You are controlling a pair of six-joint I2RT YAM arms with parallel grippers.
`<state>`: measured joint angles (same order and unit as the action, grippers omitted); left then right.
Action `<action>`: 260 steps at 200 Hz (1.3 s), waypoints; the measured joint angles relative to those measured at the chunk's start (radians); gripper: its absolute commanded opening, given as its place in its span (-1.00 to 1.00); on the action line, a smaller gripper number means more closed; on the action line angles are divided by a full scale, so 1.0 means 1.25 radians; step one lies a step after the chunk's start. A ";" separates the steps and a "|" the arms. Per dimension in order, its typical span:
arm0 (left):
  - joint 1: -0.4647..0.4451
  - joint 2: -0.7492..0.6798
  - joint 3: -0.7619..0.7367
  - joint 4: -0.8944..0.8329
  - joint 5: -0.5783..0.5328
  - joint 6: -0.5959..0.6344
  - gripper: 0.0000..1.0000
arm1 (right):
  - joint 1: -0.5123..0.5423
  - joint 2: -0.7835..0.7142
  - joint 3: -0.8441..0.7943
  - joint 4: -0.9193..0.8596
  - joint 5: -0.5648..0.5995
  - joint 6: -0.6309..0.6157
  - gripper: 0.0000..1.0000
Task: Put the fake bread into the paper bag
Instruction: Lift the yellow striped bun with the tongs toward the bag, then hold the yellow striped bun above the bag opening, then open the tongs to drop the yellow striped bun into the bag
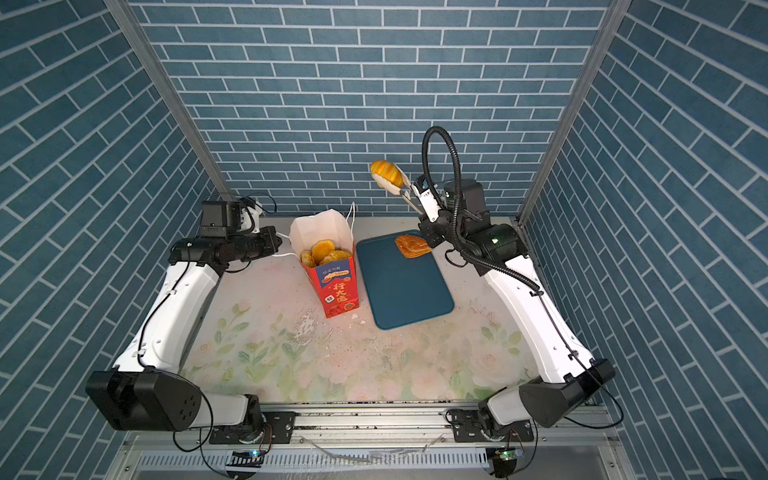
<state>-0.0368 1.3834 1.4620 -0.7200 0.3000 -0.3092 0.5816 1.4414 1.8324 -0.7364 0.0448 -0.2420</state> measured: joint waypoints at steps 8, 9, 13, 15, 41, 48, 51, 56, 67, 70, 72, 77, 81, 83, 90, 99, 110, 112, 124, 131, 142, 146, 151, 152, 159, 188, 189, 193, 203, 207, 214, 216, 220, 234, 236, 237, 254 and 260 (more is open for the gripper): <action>0.000 -0.003 -0.006 0.002 0.000 -0.002 -1.00 | 0.027 0.008 0.032 -0.005 -0.004 -0.011 -0.59; 0.000 -0.004 -0.007 0.003 0.000 -0.002 -1.00 | 0.031 0.010 0.038 -0.005 -0.005 -0.013 -0.59; 0.000 -0.006 -0.010 0.005 0.000 -0.005 -1.00 | 0.047 0.016 0.054 -0.009 -0.006 -0.019 -0.59; 0.000 -0.007 -0.012 0.006 0.000 -0.005 -1.00 | 0.053 0.019 0.062 -0.010 -0.007 -0.022 -0.59; 0.000 -0.018 -0.026 0.018 0.001 -0.013 -1.00 | 0.129 0.070 0.129 -0.025 -0.025 -0.051 -0.59; 0.000 -0.020 -0.028 0.020 0.001 -0.014 -1.00 | 0.146 0.084 0.134 -0.031 -0.027 -0.059 -0.58; 0.000 -0.021 -0.028 0.021 0.001 -0.014 -1.00 | 0.153 0.091 0.134 -0.034 -0.027 -0.062 -0.58; 0.000 -0.022 -0.029 0.023 0.001 -0.014 -1.00 | 0.163 0.100 0.134 -0.041 -0.027 -0.065 -0.58; 0.000 -0.023 -0.029 0.026 0.001 -0.015 -1.00 | 0.181 0.122 0.132 -0.058 -0.027 -0.072 -0.57; 0.000 -0.023 -0.029 0.026 0.002 -0.015 -1.00 | 0.184 0.128 0.130 -0.062 -0.026 -0.074 -0.57; 0.000 -0.023 -0.029 0.026 0.002 -0.015 -1.00 | 0.187 0.132 0.129 -0.064 -0.026 -0.075 -0.57; 0.000 -0.023 -0.029 0.027 0.002 -0.015 -1.00 | 0.192 0.139 0.125 -0.070 -0.025 -0.078 -0.57; 0.000 -0.023 -0.029 0.027 0.002 -0.015 -1.00 | 0.196 0.145 0.121 -0.076 -0.024 -0.080 -0.57; 0.000 -0.023 -0.029 0.027 0.002 -0.015 -1.00 | 0.197 0.148 0.119 -0.079 -0.023 -0.080 -0.56; 0.000 -0.024 -0.029 0.027 0.002 -0.015 -1.00 | 0.203 0.157 0.115 -0.093 -0.020 -0.082 -0.54; 0.000 -0.025 -0.030 0.028 0.002 -0.015 -1.00 | 0.208 0.168 0.112 -0.110 -0.014 -0.084 -0.50; 0.000 -0.027 -0.030 0.028 0.003 -0.015 -1.00 | 0.213 0.179 0.111 -0.127 -0.004 -0.085 -0.46; 0.000 -0.027 -0.030 0.028 0.003 -0.015 -1.00 | 0.214 0.181 0.111 -0.130 -0.003 -0.085 -0.45; 0.000 -0.028 -0.030 0.029 0.004 -0.015 -1.00 | 0.218 0.190 0.111 -0.145 0.007 -0.086 -0.37; 0.000 -0.029 -0.030 0.030 0.006 -0.015 -1.00 | 0.221 0.194 0.111 -0.149 0.014 -0.086 -0.30; 0.000 -0.030 -0.030 0.030 0.007 -0.015 -1.00 | 0.225 0.200 0.111 -0.153 0.027 -0.088 -0.22; 0.000 -0.030 -0.030 0.030 0.008 -0.015 -1.00 | 0.226 0.201 0.111 -0.153 0.031 -0.089 -0.20; 0.000 -0.030 -0.030 0.030 0.008 -0.015 -1.00 | 0.226 0.203 0.111 -0.154 0.035 -0.092 -0.18; 0.000 -0.030 -0.030 0.030 0.008 -0.015 -1.00 | 0.226 0.203 0.111 -0.153 0.036 -0.092 -0.17; 0.000 -0.030 -0.030 0.030 0.009 -0.015 -1.00 | 0.226 0.204 0.111 -0.152 0.041 -0.092 -0.15; 0.000 -0.030 -0.030 0.031 0.010 -0.016 -1.00 | 0.228 0.204 0.111 -0.144 0.045 -0.092 -0.08; 0.000 -0.030 -0.030 0.031 0.010 -0.016 -1.00 | 0.228 0.204 0.111 -0.144 0.045 -0.092 -0.08; 0.000 -0.030 -0.030 0.031 0.011 -0.016 -1.00 | 0.228 0.204 0.111 -0.143 0.045 -0.092 -0.09; 0.000 -0.030 -0.030 0.033 0.011 -0.016 -1.00 | 0.228 0.204 0.111 -0.140 0.045 -0.092 -0.09; 0.000 -0.030 -0.030 0.033 0.011 -0.016 -1.00 | 0.228 0.204 0.111 -0.139 0.045 -0.092 -0.09; 0.000 -0.030 -0.030 0.034 0.011 -0.016 -1.00 | 0.228 0.203 0.111 -0.136 0.045 -0.092 -0.09; 0.000 -0.030 -0.030 0.034 0.011 -0.016 -1.00 | 0.228 0.203 0.111 -0.135 0.045 -0.092 -0.09; 0.000 -0.030 -0.030 0.035 0.011 -0.016 -1.00 | 0.228 0.202 0.111 -0.132 0.045 -0.092 -0.09; 0.000 -0.030 -0.030 0.035 0.012 -0.016 -1.00 | 0.228 0.197 0.111 -0.122 0.045 -0.092 -0.09; 0.000 -0.030 -0.030 0.035 0.012 -0.016 -1.00 | 0.227 0.196 0.111 -0.120 0.045 -0.092 -0.10; 0.000 -0.030 -0.030 0.035 0.012 -0.016 -1.00 | 0.227 0.195 0.111 -0.119 0.045 -0.092 -0.10; 0.000 -0.030 -0.030 0.035 0.013 -0.016 -1.00 | 0.221 0.175 0.111 -0.101 0.050 -0.091 -0.11; 0.000 -0.030 -0.030 0.035 0.013 -0.016 -1.00 | 0.218 0.164 0.111 -0.094 0.052 -0.091 -0.11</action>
<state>-0.0368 1.3464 1.4242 -0.6762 0.3157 -0.3290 0.8543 1.6466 1.9709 -0.8536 0.1104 -0.3553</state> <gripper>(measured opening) 0.044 0.450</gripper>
